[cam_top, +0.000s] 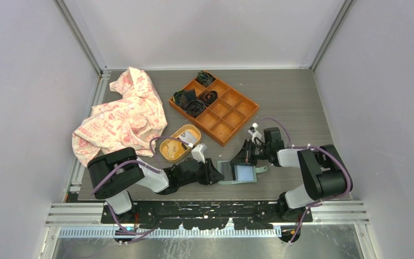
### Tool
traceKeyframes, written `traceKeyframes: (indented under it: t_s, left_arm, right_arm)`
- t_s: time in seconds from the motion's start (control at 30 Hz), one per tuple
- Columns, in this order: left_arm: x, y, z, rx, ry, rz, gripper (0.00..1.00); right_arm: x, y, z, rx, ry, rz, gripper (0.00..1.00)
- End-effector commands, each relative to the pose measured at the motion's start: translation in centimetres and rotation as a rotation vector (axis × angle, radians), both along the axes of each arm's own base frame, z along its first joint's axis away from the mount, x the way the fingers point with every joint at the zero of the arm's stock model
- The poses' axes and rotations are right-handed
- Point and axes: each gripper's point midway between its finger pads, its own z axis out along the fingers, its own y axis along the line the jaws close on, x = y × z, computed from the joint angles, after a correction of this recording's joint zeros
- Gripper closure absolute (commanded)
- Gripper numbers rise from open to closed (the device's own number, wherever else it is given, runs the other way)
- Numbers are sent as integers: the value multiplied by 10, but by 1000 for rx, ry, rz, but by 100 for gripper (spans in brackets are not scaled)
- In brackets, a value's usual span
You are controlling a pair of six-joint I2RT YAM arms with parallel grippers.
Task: Put the credit cards into the card holder
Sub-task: Insert the credit card into the card slot.
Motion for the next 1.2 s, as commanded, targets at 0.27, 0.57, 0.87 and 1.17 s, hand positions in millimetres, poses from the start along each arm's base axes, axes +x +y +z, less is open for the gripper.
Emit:
traceKeyframes:
  t_s: [0.27,0.57,0.87,1.17]
  left_arm:
    - [8,16,1,53,-39,36,61]
    - [10,31,24,90,-106,41,60]
    - [9,42,32,96,-138,47,59]
    - [5,36,30,76,-124,23,60]
  right_arm:
    - [19,5,28,-45,-86,61,68]
    - [42,-6,40,-197,-114,132,57]
    - [48,-19,39,-321,-108,236,48]
    - [57,-33,38,-416,-106,249,44]
